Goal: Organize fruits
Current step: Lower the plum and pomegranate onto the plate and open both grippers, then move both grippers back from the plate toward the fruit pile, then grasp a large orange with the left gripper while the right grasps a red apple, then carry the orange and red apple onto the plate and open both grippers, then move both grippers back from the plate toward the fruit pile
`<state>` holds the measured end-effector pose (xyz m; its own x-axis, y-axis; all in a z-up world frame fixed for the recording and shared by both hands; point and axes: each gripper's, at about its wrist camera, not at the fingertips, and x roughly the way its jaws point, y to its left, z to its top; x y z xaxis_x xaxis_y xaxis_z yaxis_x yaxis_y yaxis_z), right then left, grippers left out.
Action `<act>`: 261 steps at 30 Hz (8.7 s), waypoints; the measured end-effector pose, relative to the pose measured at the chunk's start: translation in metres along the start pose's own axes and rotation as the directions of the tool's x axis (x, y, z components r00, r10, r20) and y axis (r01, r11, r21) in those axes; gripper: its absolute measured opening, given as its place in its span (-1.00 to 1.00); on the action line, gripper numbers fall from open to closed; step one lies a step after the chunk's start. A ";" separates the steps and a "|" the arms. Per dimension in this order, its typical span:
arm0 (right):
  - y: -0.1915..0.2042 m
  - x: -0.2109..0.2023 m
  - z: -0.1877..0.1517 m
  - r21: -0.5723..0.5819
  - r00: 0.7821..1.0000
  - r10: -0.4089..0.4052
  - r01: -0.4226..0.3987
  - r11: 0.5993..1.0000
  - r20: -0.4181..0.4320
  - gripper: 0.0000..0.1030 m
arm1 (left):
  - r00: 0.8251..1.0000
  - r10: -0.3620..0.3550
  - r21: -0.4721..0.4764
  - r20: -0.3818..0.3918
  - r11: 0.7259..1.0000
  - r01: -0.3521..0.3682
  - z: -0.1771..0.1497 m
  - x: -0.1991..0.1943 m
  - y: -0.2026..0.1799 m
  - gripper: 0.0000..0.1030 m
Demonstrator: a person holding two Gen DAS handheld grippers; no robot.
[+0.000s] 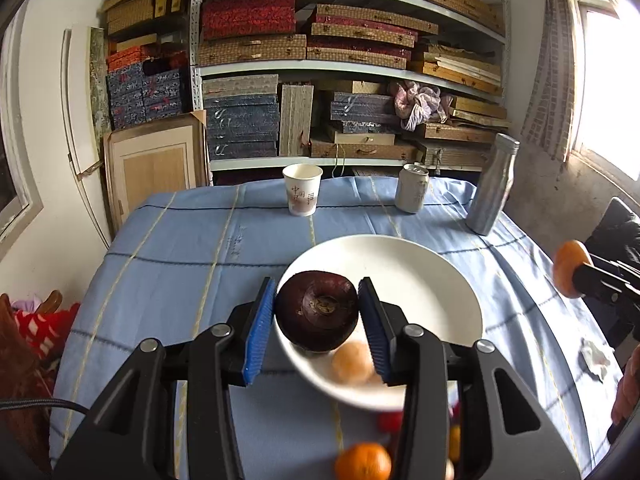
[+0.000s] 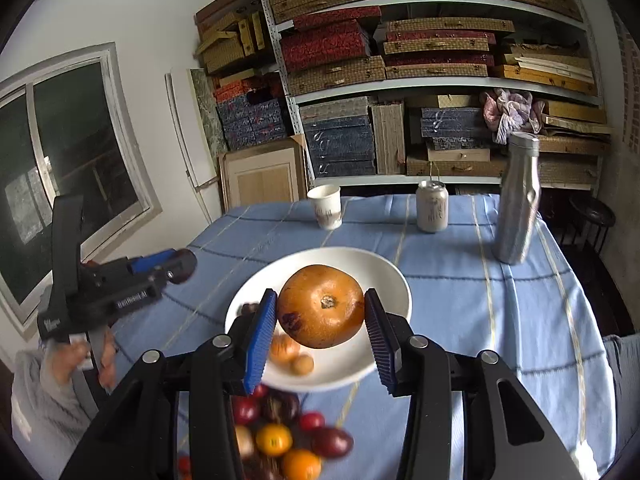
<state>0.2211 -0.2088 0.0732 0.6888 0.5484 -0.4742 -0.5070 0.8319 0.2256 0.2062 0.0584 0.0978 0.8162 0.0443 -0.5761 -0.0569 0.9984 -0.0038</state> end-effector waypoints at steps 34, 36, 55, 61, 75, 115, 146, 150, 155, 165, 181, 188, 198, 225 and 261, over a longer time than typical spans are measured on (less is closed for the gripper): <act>-0.010 0.114 -0.024 0.000 0.990 -0.065 0.065 0.998 -0.122 0.51 | 0.994 -0.008 -0.095 -0.112 0.995 -0.003 -0.021 0.115 0.021 0.84; -0.010 0.112 -0.024 0.001 0.991 -0.066 0.066 0.998 -0.119 0.55 | 0.993 -0.003 -0.091 -0.115 0.996 -0.007 -0.021 0.116 0.020 0.84; -0.007 0.074 -0.027 0.036 0.997 -0.035 0.038 0.999 -0.074 0.66 | 0.996 -0.017 -0.094 -0.083 0.996 0.009 -0.027 0.066 0.018 0.88; -0.013 0.045 -0.039 0.080 0.999 -0.015 0.018 0.997 -0.046 0.68 | 0.993 -0.011 -0.102 -0.119 0.995 -0.001 -0.063 0.045 0.025 0.89; -0.019 0.001 -0.084 0.050 0.997 -0.054 0.057 0.997 -0.054 0.77 | 0.992 0.044 0.004 -0.118 0.999 -0.044 -0.115 -0.008 0.009 0.89; -0.022 -0.006 -0.110 0.028 0.991 -0.086 0.090 0.996 -0.106 0.79 | 0.983 0.049 0.079 -0.178 0.996 -0.035 -0.150 -0.012 0.010 0.92; -0.027 0.058 -0.124 0.157 0.936 0.112 -0.062 0.986 -0.334 -0.20 | 0.966 0.005 0.053 -0.257 0.999 0.009 -0.149 0.016 0.012 0.92; -0.033 0.058 -0.126 0.198 0.928 0.148 -0.083 0.977 -0.341 -0.23 | 0.966 -0.025 0.031 -0.256 0.999 0.034 -0.148 0.016 0.014 0.92; -0.029 0.064 -0.127 0.195 0.930 0.138 -0.073 0.978 -0.341 -0.22 | 0.961 -0.046 0.007 -0.274 0.999 0.050 -0.148 0.022 0.016 0.91; -0.038 0.058 -0.129 0.220 0.930 0.145 -0.072 0.973 -0.337 -0.26 | 0.956 -0.095 -0.031 -0.279 0.995 0.090 -0.147 0.026 0.020 0.24; -0.041 0.036 -0.119 0.191 0.967 0.088 -0.042 0.981 -0.239 -0.26 | 0.980 -0.065 -0.030 -0.187 0.998 0.060 -0.141 0.004 0.022 -0.15; -0.040 0.026 -0.115 0.178 0.977 0.067 -0.031 0.984 -0.201 -0.26 | 0.983 -0.062 -0.031 -0.170 0.998 0.057 -0.142 -0.001 0.022 -0.16; -0.027 0.028 -0.061 0.141 0.988 0.057 -0.038 0.989 -0.140 -0.26 | 0.995 -0.040 -0.007 -0.089 0.999 0.039 -0.068 0.006 0.007 -0.17; -0.010 0.144 -0.030 -0.055 0.990 -0.060 0.054 0.997 -0.130 0.03 | 0.980 -0.086 0.004 -0.181 0.996 0.088 -0.025 0.141 -0.040 0.13; -0.009 0.047 -0.047 0.071 0.999 0.000 0.002 0.997 -0.034 0.33 | 0.993 -0.053 -0.010 -0.105 0.999 0.052 -0.061 0.037 -0.021 0.45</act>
<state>0.2340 -0.1944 0.0087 0.6708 0.5456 -0.5024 -0.4677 0.8369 0.2844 0.2024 0.0365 0.0268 0.7532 -0.0124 -0.6576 -0.0202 0.9989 -0.0420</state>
